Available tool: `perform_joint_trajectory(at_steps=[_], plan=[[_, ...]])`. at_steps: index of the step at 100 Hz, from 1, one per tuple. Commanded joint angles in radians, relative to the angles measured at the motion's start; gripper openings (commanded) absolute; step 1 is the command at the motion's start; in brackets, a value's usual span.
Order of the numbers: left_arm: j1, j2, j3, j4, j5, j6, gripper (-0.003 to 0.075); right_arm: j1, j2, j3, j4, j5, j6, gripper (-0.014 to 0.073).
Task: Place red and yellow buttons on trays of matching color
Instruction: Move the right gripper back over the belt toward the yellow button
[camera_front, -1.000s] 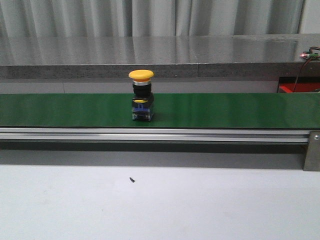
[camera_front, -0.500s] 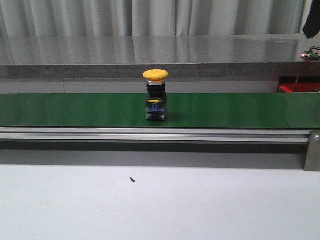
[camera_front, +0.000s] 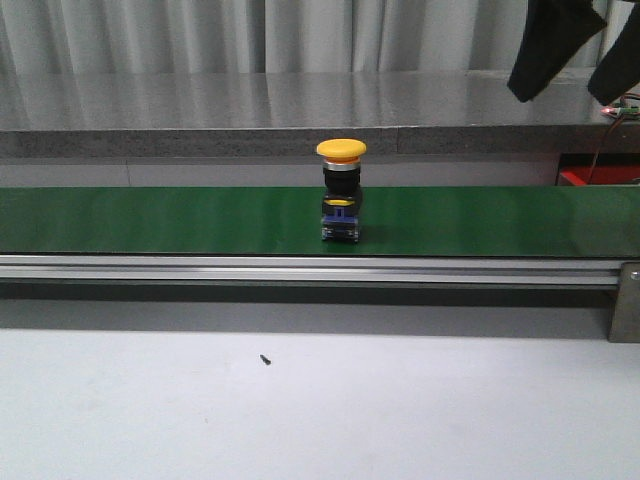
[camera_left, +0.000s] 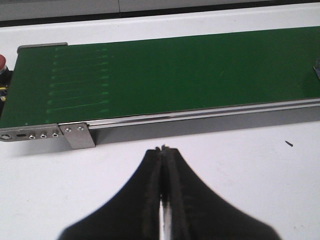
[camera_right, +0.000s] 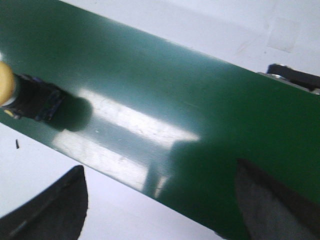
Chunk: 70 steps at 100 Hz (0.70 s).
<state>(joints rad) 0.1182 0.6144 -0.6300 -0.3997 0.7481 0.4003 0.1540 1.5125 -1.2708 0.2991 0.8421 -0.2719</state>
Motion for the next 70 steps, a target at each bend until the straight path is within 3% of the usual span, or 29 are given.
perform_joint_trajectory(at_steps=[1, 28, 70], plan=[[-0.006, 0.0, -0.029, -0.03, -0.06, 0.003, -0.002, 0.024, -0.042, -0.021, 0.029, -0.018, -0.023, 0.0599], [-0.006, 0.0, -0.029, -0.03, -0.06, 0.003, -0.002, 0.116, -0.016, -0.057, 0.038, 0.031, -0.022, 0.0599], [-0.006, 0.0, -0.029, -0.03, -0.06, 0.003, -0.002, 0.137, 0.054, -0.089, 0.164, 0.042, 0.076, 0.0599]])
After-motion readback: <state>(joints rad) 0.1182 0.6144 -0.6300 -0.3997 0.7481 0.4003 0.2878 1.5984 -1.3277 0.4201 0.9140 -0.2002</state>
